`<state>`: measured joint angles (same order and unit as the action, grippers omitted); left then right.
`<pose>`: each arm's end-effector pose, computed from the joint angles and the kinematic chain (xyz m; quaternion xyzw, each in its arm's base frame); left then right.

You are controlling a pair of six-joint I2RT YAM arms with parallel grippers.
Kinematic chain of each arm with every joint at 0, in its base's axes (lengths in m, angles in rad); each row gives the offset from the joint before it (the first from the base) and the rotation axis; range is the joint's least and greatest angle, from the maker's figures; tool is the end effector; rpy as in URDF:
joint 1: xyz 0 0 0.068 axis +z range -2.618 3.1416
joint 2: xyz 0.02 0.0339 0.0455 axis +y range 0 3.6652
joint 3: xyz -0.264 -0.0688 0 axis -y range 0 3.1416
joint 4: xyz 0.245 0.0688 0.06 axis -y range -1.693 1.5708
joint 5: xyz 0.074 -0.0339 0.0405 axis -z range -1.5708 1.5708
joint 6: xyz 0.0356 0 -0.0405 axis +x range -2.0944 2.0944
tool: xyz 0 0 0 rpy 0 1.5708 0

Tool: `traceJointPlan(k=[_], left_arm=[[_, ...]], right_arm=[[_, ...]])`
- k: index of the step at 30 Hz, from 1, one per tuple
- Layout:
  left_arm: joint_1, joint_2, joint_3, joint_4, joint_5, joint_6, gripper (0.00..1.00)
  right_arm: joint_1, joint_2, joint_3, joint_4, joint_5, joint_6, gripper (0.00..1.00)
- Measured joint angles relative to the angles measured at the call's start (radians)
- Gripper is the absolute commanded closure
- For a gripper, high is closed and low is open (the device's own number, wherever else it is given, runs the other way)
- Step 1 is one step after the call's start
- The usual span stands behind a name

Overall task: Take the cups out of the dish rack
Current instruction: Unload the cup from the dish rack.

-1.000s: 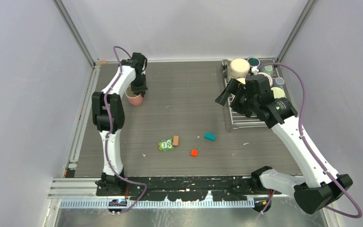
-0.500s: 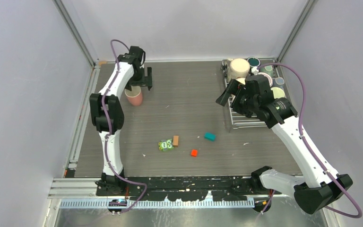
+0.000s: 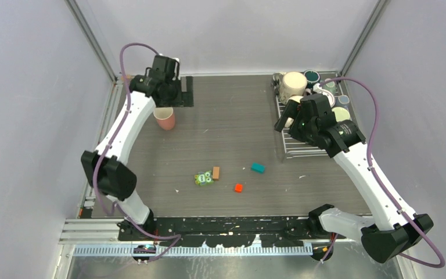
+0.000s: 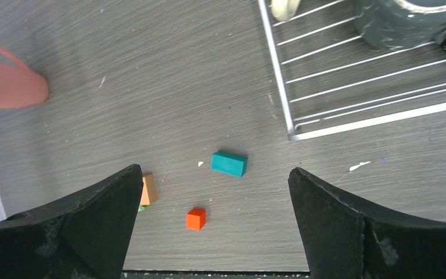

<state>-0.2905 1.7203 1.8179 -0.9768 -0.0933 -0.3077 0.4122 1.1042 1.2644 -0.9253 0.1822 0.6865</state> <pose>0.3527 -0.1020 0.3738 -0.0239 0.9396 -0.0578 0.3365 0.1970 0.0791 0.3721 0.1606 0.9027 0.1325 0.3767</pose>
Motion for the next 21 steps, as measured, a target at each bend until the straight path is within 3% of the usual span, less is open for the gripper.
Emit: traceJointPlan(k=[11, 21], left_arm=[[-0.294, -0.356, -0.385, 0.046, 0.059, -0.037, 0.00], [-0.372, -0.539, -0.545, 0.064, 0.126, -0.061, 0.00]], right_arm=[[-0.066, 0.017, -0.001, -0.025, 0.109, -0.003, 0.00], [-0.111, 0.190, -0.013, 0.054, 0.166, 0.020, 0.00]])
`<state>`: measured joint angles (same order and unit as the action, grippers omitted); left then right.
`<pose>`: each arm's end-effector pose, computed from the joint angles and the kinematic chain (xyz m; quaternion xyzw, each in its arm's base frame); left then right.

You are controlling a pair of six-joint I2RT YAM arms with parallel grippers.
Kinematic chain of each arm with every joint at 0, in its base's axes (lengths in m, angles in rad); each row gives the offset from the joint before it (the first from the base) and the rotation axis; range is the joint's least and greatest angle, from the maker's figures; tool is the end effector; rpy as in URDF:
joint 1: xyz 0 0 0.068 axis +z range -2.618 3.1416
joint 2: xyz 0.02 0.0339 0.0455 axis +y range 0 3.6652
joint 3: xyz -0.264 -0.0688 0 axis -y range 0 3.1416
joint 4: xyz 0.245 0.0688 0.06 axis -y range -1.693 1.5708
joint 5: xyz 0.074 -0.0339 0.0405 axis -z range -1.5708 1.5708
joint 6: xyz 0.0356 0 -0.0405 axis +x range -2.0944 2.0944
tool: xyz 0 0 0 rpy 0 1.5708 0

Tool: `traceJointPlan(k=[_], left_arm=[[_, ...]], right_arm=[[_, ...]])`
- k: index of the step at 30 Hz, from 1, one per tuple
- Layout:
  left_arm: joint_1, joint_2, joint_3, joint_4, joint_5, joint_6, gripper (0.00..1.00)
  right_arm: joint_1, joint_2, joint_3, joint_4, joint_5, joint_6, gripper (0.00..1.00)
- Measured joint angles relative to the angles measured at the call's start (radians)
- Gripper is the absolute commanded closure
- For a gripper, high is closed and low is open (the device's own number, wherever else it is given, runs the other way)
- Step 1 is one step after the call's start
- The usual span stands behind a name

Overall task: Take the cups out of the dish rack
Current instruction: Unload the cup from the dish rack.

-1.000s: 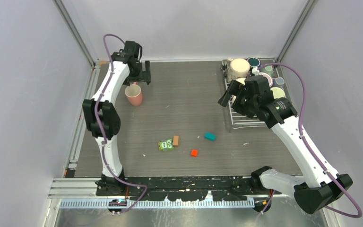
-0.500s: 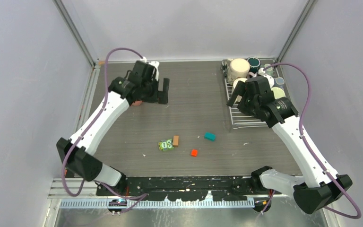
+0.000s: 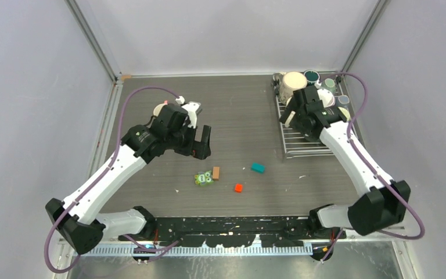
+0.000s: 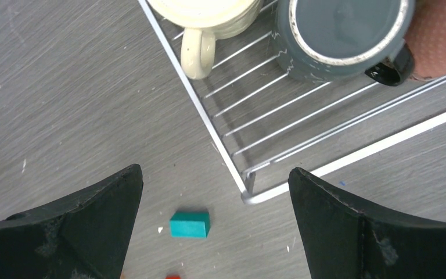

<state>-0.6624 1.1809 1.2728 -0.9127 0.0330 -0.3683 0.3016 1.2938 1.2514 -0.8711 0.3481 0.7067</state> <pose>0.1829 -0.1441 0.3597 0.1423 0.9195 -0.1938 0.3111 0.2526 0.0659 0.3319 0.2423 0.9019 0.0100 0.3575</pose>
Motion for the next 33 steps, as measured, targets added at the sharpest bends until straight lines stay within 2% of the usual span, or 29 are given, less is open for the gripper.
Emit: traceJointPlan(k=[6, 13, 19, 33], left_arm=[[-0.003, -0.049, -0.038, 0.010, 0.041, 0.000, 0.00], [-0.003, -0.084, -0.045, 0.020, 0.062, 0.001, 0.00], [-0.003, -0.104, -0.049, 0.027, 0.075, 0.001, 0.00], [-0.003, -0.106, -0.053, 0.026, 0.084, 0.002, 0.00]], right_arm=[[-0.003, 0.161, 0.002, 0.078, 0.066, 0.044, 0.05], [-0.007, 0.375, 0.060, 0.155, 0.127, 0.092, 0.14], [-0.019, 0.463, 0.108, 0.203, 0.160, 0.109, 0.23], [-0.035, 0.552, 0.151, 0.264, 0.190, 0.135, 0.55]])
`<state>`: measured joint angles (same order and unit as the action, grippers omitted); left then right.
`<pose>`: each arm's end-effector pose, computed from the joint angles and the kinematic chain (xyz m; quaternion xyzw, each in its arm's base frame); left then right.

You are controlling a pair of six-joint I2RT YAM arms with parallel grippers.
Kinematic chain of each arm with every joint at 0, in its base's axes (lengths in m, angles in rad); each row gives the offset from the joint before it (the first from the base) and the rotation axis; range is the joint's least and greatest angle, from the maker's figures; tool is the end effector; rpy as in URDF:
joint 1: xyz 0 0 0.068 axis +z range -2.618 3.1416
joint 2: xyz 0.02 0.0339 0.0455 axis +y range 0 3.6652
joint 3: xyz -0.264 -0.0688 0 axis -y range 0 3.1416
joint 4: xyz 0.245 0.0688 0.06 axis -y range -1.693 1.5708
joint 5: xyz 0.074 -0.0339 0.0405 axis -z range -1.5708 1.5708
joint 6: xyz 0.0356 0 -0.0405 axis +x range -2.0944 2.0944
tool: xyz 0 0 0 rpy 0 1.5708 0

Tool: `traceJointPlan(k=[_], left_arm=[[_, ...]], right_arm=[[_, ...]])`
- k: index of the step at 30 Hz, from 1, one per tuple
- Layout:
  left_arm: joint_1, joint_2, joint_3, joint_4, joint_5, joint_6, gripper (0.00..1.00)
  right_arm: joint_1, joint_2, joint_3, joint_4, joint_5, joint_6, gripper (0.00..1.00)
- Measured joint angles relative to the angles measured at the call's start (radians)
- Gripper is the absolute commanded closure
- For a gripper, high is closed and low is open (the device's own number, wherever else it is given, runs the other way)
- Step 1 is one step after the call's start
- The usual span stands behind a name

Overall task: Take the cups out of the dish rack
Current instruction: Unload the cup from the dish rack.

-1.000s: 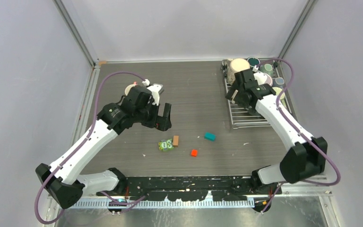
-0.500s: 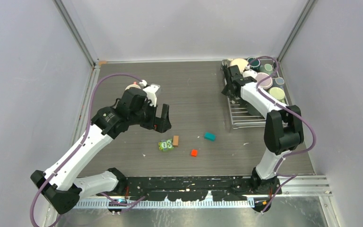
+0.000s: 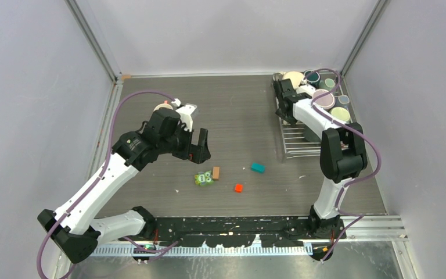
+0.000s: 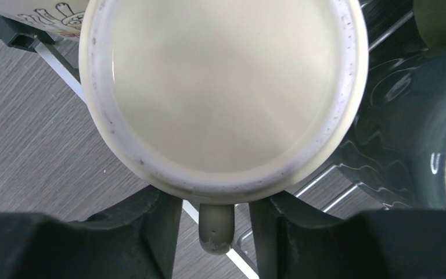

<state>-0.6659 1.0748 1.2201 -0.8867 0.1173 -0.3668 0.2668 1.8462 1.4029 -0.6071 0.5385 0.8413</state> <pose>0.1616 -0.1322 0.3667 0.1595 0.8999 -0.2452 0.3233 0.3818 0.0854 0.2259 0.3295 0.8740 -0.0881 0.3461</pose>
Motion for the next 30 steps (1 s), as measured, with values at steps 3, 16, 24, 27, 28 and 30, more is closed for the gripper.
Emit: traceJointPlan(k=[3, 16, 24, 27, 28, 30], left_arm=[[0.000, 0.000, 0.000, 0.000, 0.000, 0.000, 0.00], [0.000, 0.000, 0.000, 0.001, 0.000, -0.020, 0.00], [0.000, 0.002, -0.012, 0.023, 0.000, -0.072, 0.00], [0.000, 0.006, -0.020, 0.035, 0.003, -0.098, 0.00], [0.000, 0.008, -0.023, 0.042, 0.006, -0.105, 0.00], [0.000, 0.012, -0.028, 0.053, 0.009, -0.124, 0.00]], right_arm=[[0.000, 0.002, -0.008, 0.009, 0.000, 0.005, 0.64], [0.028, 0.008, -0.019, 0.008, 0.043, -0.021, 0.99], [0.081, -0.024, -0.005, -0.075, 0.085, -0.058, 0.99], [0.090, -0.046, 0.011, -0.110, 0.094, -0.076, 0.99], [0.092, -0.053, 0.014, -0.118, 0.094, -0.080, 0.99], [0.092, -0.071, 0.016, -0.135, 0.093, -0.084, 0.99]])
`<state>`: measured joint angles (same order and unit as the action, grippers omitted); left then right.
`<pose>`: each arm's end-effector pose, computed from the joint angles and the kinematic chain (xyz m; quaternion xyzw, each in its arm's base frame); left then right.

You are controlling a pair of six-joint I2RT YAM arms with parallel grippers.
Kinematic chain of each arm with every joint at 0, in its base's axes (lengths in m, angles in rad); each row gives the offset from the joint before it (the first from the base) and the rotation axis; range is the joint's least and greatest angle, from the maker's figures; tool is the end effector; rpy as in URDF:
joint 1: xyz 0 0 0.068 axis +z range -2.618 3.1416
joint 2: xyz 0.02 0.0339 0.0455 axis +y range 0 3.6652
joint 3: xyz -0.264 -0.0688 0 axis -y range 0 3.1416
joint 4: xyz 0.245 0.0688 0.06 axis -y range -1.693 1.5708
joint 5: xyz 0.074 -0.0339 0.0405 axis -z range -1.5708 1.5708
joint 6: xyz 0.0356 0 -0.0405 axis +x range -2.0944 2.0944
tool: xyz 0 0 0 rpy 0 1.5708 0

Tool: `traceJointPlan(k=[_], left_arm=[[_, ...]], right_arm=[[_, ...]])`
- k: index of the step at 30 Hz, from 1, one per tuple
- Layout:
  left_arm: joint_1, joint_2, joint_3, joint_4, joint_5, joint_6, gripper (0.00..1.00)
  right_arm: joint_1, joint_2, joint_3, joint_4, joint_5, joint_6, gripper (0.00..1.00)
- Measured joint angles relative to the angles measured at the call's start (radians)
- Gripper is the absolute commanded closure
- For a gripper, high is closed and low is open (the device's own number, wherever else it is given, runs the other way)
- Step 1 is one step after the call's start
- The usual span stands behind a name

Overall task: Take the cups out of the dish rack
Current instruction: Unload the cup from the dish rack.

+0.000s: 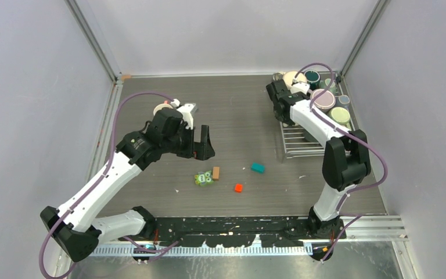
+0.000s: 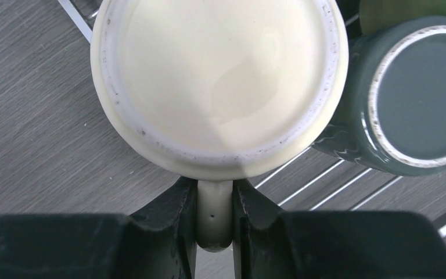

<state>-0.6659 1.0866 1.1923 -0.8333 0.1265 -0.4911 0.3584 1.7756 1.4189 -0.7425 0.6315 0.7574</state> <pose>0.1671 -0.1370 0.3600 0.1053 0.9049 -0.2716 0.3104 0.3547 0.1104 0.2511 0.2543 0.8916 -0.1386 0.3482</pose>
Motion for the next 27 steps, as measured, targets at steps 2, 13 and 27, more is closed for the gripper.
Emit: traceJointPlan(k=[2, 13, 27], left_arm=[[0.000, 0.005, -0.004, 0.014, 0.003, -0.015, 0.00], [0.002, 0.050, -0.010, 0.150, 0.042, -0.160, 0.00], [0.137, 0.140, -0.044, 0.518, 0.209, -0.475, 0.01]], right_arm=[[0.000, -0.023, 0.001, -0.014, -0.001, -0.004, 0.99], [0.003, -0.191, 0.027, -0.068, -0.053, -0.029, 0.99], [0.071, -0.458, 0.008, 0.006, -0.409, 0.046, 0.99]])
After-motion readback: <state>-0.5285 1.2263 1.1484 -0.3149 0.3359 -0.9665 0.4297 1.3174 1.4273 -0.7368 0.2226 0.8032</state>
